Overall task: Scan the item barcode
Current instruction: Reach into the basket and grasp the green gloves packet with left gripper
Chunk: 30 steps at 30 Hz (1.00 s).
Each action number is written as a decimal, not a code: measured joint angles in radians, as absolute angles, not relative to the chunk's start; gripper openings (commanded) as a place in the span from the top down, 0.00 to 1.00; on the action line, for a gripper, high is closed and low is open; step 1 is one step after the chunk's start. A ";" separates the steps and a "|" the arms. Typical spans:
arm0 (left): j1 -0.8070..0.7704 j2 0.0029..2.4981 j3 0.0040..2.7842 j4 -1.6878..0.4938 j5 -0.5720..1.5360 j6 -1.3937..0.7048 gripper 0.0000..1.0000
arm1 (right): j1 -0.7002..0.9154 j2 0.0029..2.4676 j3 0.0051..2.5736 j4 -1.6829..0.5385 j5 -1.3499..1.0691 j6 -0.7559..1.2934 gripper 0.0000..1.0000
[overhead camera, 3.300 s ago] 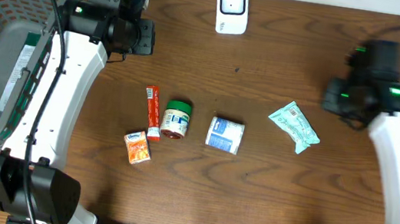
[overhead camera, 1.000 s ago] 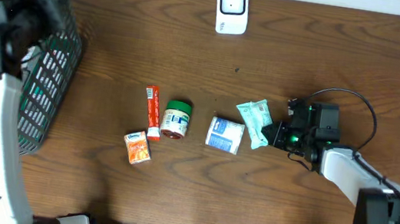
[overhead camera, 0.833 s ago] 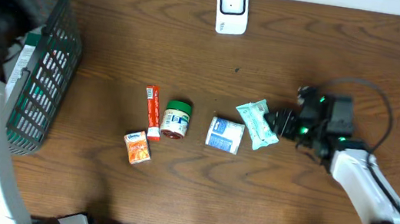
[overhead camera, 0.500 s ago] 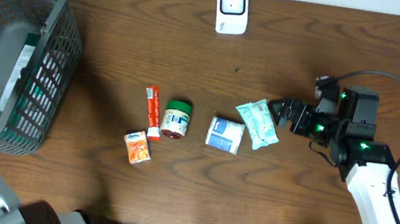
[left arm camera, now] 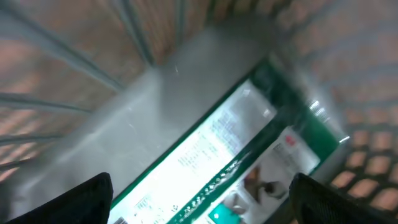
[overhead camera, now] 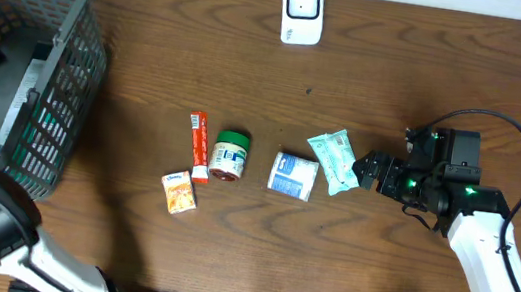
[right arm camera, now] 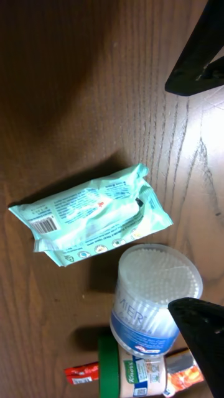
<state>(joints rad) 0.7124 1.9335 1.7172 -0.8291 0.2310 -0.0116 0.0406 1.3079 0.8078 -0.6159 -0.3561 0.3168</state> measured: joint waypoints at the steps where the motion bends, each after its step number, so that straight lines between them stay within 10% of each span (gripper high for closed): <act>1: 0.712 1.963 1.717 -0.841 0.236 0.009 0.10 | 0.041 1.308 0.808 -0.616 -0.353 0.317 0.01; 17: 0.712 2.189 1.740 -0.984 0.341 0.200 0.12 | 0.041 1.308 0.808 -0.607 -0.294 0.310 0.01; 30: 0.720 2.208 1.748 -1.043 0.445 0.263 0.42 | 0.041 1.308 0.808 -0.595 -0.291 0.310 0.01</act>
<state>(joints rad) 0.7197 2.2078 1.7477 -1.0428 0.4454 0.2630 0.0406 1.3079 0.8078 -0.5945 -0.2909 0.3099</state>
